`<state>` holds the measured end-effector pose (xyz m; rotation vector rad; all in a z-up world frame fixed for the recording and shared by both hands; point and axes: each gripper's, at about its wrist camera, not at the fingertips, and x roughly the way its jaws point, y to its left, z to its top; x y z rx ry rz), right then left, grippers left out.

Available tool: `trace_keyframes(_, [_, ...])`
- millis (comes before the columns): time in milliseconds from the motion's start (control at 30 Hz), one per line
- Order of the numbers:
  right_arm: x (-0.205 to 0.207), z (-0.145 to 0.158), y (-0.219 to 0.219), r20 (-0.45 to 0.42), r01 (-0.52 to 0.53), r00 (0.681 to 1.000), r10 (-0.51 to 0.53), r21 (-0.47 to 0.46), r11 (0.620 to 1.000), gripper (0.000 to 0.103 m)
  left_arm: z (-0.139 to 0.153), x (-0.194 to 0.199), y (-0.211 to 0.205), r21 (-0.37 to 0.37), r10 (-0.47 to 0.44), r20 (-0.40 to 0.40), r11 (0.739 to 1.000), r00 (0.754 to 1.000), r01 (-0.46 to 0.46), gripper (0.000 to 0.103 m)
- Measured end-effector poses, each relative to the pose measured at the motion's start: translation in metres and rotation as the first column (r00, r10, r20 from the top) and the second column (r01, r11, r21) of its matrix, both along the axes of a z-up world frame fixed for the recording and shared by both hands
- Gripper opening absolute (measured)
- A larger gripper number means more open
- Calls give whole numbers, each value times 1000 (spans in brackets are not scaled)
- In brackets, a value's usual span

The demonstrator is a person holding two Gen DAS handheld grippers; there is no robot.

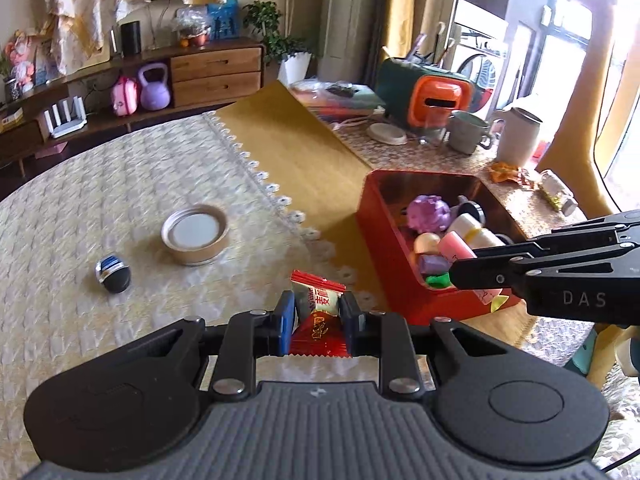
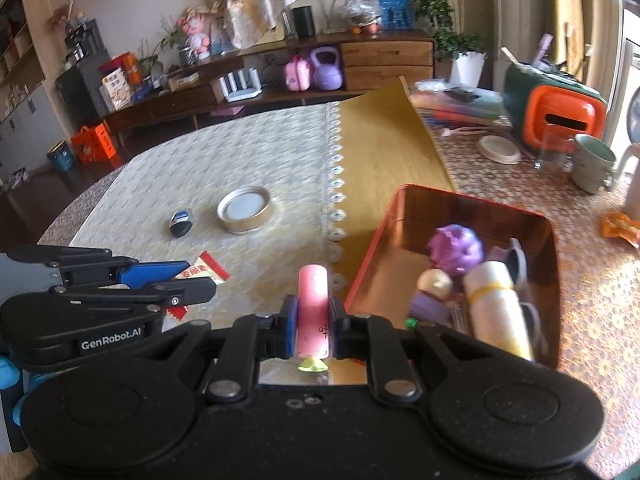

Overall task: Organize rigid objects
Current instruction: 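Carry the snack packet and pink cylinder over the red tin with both tools, then lower into the tin and open both tools to release packet and cylinder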

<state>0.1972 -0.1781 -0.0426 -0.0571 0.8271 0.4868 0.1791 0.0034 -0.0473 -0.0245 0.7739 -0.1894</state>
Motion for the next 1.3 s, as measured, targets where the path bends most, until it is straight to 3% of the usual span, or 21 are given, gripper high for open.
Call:
trace_keyframes(267, [-4, 5, -47, 20, 67, 998, -67, 11, 998, 14, 8, 4, -41, 10, -52, 10, 999, 999, 52, 24])
trace_keyframes(667, [8, -8, -102, 1, 150, 989, -150, 31, 988, 14, -2, 32, -95, 6, -114, -38, 993, 993, 114, 24])
trace_keyframes(867, [19, -15, -109, -5, 148, 989, -148, 34, 988, 14, -12, 55, -112, -17, -122, -74, 993, 990, 121, 24])
trace_keyframes(1300, [45, -40, -96, -32, 119, 992, -119, -3, 993, 14, -36, 104, -134, 32, -118, -121, 992, 986, 122, 24])
